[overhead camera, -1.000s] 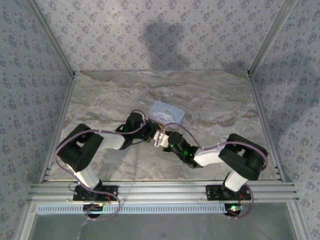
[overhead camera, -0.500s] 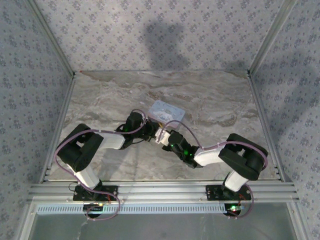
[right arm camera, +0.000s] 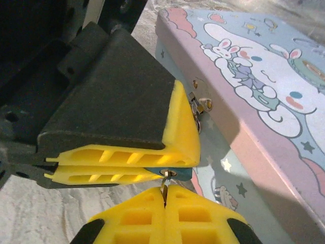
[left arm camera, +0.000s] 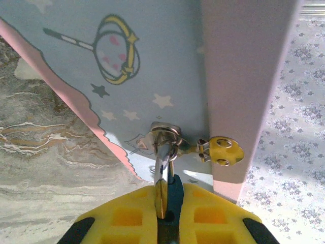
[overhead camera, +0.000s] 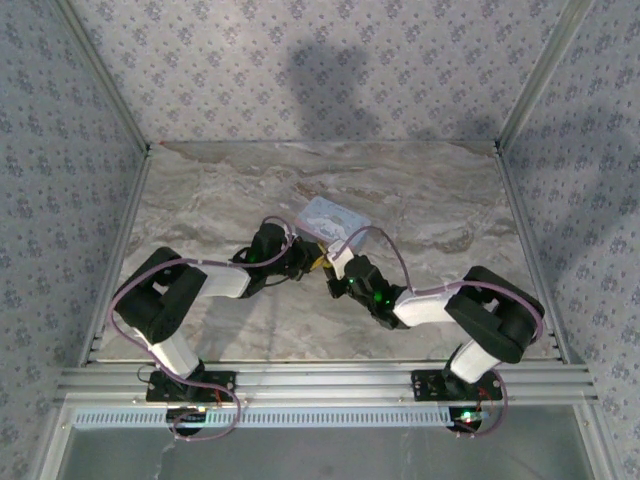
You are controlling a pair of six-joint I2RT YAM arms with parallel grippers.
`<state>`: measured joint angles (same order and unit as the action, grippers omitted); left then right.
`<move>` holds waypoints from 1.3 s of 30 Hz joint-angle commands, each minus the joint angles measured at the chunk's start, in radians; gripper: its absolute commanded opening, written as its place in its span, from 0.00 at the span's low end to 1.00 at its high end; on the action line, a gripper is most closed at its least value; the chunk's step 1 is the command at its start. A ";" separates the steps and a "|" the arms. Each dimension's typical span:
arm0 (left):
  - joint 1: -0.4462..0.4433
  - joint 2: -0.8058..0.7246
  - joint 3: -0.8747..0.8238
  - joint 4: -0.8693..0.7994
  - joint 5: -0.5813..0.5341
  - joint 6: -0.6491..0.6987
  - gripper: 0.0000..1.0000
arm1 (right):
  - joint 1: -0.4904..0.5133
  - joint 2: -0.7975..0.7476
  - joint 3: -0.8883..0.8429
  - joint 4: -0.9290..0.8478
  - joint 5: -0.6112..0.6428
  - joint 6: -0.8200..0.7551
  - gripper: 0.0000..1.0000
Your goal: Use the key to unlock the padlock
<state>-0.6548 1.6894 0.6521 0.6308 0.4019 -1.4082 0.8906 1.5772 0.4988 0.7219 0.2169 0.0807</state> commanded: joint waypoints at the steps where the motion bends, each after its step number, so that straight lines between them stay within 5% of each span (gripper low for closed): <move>1: -0.019 0.000 0.013 0.031 0.043 -0.005 0.00 | -0.021 -0.004 0.032 -0.001 -0.019 0.137 0.00; 5: -0.019 -0.003 0.012 0.022 0.034 0.008 0.01 | -0.026 0.005 0.028 -0.016 -0.025 0.215 0.00; 12: -0.009 -0.015 0.004 -0.017 0.017 0.050 0.29 | -0.029 0.027 -0.012 0.020 -0.041 0.367 0.00; 24: 0.051 -0.109 -0.029 -0.135 0.002 0.135 0.58 | -0.066 0.020 -0.055 0.012 -0.125 0.619 0.00; 32: 0.164 -0.215 0.064 -0.397 0.004 0.324 0.71 | -0.086 0.031 -0.090 0.037 -0.185 0.779 0.00; 39: 0.240 -0.136 0.233 -0.549 0.054 0.497 0.74 | -0.110 0.047 -0.091 0.042 -0.222 0.823 0.02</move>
<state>-0.4316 1.5105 0.8059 0.1936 0.4179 -1.0370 0.7929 1.6024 0.4232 0.7750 0.0093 0.8494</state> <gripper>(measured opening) 0.732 0.038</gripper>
